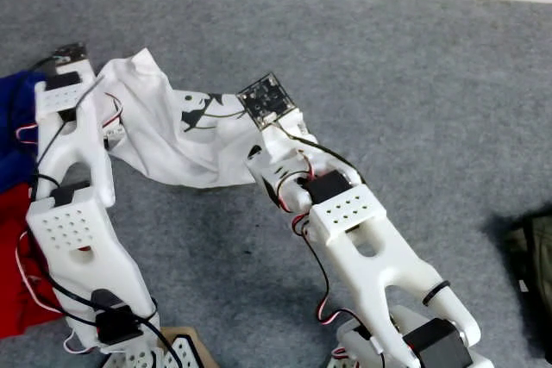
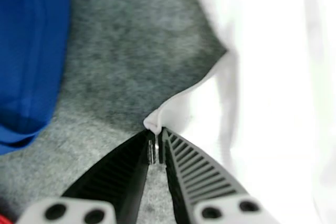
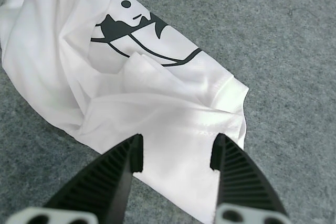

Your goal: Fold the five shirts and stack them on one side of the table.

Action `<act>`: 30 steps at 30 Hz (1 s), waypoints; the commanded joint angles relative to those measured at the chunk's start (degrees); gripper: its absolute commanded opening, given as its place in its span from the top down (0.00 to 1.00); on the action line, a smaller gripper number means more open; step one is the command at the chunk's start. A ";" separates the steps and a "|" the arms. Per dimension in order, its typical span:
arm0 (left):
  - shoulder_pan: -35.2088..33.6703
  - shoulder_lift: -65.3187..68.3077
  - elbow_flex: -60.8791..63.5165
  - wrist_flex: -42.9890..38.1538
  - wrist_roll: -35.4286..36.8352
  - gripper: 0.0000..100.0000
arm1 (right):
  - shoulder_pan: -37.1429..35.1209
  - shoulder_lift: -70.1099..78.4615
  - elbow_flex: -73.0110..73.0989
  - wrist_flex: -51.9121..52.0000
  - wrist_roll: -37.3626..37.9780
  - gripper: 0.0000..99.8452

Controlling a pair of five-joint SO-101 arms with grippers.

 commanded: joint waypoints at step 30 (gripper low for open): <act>-10.24 -11.74 1.45 15.03 -0.97 0.99 | -1.01 -1.27 -0.48 -1.01 -0.26 0.78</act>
